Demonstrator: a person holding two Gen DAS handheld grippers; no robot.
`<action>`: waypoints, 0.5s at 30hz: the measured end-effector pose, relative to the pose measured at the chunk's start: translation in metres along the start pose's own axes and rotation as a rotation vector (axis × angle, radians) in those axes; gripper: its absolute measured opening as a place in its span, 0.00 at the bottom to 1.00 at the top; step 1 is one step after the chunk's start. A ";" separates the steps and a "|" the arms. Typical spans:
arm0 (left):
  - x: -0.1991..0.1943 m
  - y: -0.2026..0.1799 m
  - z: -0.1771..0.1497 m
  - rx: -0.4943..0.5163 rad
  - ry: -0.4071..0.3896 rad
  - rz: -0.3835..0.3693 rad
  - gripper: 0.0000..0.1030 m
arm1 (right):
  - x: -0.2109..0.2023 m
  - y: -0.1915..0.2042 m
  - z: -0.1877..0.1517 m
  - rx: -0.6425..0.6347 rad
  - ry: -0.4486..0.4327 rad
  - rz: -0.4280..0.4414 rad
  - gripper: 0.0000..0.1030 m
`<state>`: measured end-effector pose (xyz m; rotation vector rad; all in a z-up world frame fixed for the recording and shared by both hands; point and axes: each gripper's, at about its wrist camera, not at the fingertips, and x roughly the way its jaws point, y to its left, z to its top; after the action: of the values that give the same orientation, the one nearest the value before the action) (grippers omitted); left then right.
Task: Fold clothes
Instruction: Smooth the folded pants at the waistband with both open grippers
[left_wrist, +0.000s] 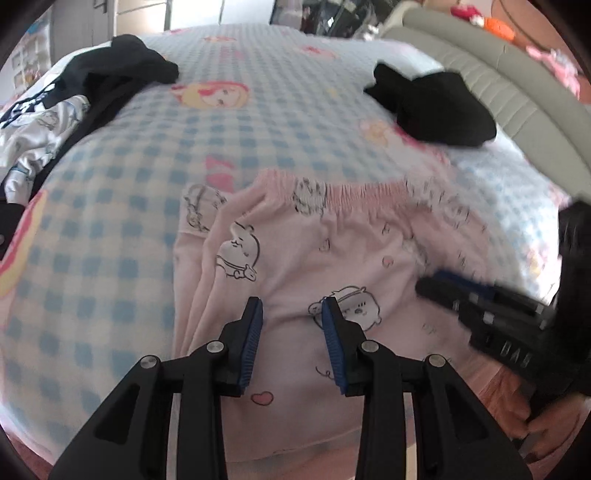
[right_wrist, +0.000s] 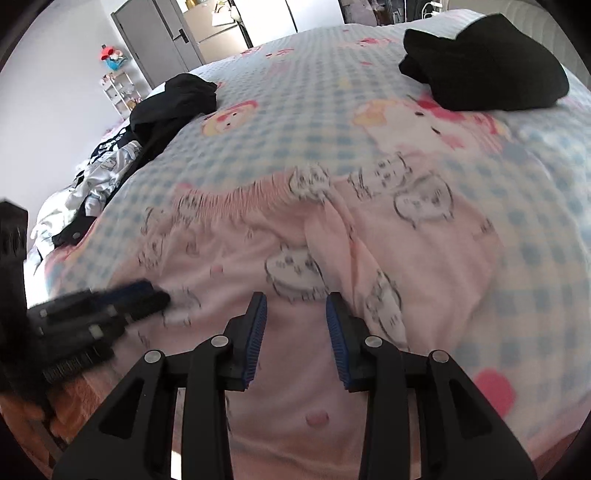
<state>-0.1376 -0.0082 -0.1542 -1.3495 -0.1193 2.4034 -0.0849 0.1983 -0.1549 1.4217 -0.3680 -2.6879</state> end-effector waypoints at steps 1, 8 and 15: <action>-0.002 -0.001 0.004 -0.001 -0.016 -0.004 0.34 | -0.003 0.000 -0.002 -0.002 -0.009 -0.002 0.33; 0.035 -0.020 0.031 0.064 0.043 0.053 0.34 | 0.018 0.024 0.020 -0.100 0.065 -0.012 0.38; 0.046 0.005 0.053 -0.021 0.043 0.070 0.34 | 0.021 0.014 0.000 -0.118 0.102 -0.029 0.36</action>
<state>-0.2044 0.0093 -0.1642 -1.4367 -0.0870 2.4344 -0.0979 0.1810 -0.1684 1.5326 -0.1791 -2.5979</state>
